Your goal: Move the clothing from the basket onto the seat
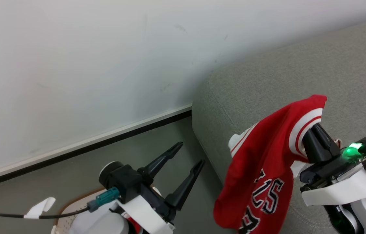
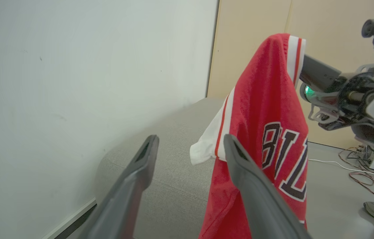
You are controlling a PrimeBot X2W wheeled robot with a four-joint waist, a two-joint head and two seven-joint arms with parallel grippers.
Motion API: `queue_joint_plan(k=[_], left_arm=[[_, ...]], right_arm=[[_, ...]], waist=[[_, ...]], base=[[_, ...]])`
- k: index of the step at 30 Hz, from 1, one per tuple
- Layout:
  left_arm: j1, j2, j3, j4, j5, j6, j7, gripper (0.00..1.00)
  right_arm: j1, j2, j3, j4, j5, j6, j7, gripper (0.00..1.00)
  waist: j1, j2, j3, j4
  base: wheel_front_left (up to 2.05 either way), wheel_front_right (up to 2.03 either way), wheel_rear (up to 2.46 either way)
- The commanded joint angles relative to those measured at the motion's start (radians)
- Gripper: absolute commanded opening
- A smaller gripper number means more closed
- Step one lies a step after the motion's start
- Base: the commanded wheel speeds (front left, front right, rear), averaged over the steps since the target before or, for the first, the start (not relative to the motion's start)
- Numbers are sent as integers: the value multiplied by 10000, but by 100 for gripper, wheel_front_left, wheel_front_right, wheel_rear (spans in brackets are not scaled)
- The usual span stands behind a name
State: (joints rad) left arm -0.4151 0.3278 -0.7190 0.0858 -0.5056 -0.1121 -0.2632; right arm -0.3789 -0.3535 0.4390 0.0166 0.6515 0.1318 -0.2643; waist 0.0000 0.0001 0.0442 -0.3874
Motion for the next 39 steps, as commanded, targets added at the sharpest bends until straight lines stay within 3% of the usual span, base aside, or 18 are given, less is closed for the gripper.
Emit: queue_joint_plan(k=[1, 7, 14, 25, 33, 39], left_arm=[[145, 37, 14, -30, 132, -40, -17, 100], [16, 310, -22, -160, 294, -124, -18, 100], [-367, 1019, -183, -664, 405, -176, -13, 100], [-911, 1961, -682, -1443, 889, -175, -13, 100], [-1335, 2737, -1020, -1854, 648, -180, -13, 100], [-1586, 3291, -1073, -2134, 592, -179, -13, 100]], right_arm=[[-212, -83, 1, -45, 27, -22, -1, 0], [-1218, -339, -22, -215, -178, -22, -1, 0], [-2726, -977, -804, -440, -330, -22, 139, 0], [-4166, -1703, -3513, -579, 272, -22, 1268, 0], [-5028, -2041, -5498, -157, 57, -22, 2483, 0], [-5696, -1789, -6828, -219, -401, -22, 3161, 0]], waist=[[0, -1, 109, 14], [0, -1, 738, 105], [0, -1, 2062, 382], [0, -1, 3920, 516], [0, -1, 5375, 506], [0, -1, 6325, 546]], base=[[0, 0, 0], [0, 0, 0], [0, 0, 0], [0, 0, 0], [0, 0, 0], [0, 0, 0]])
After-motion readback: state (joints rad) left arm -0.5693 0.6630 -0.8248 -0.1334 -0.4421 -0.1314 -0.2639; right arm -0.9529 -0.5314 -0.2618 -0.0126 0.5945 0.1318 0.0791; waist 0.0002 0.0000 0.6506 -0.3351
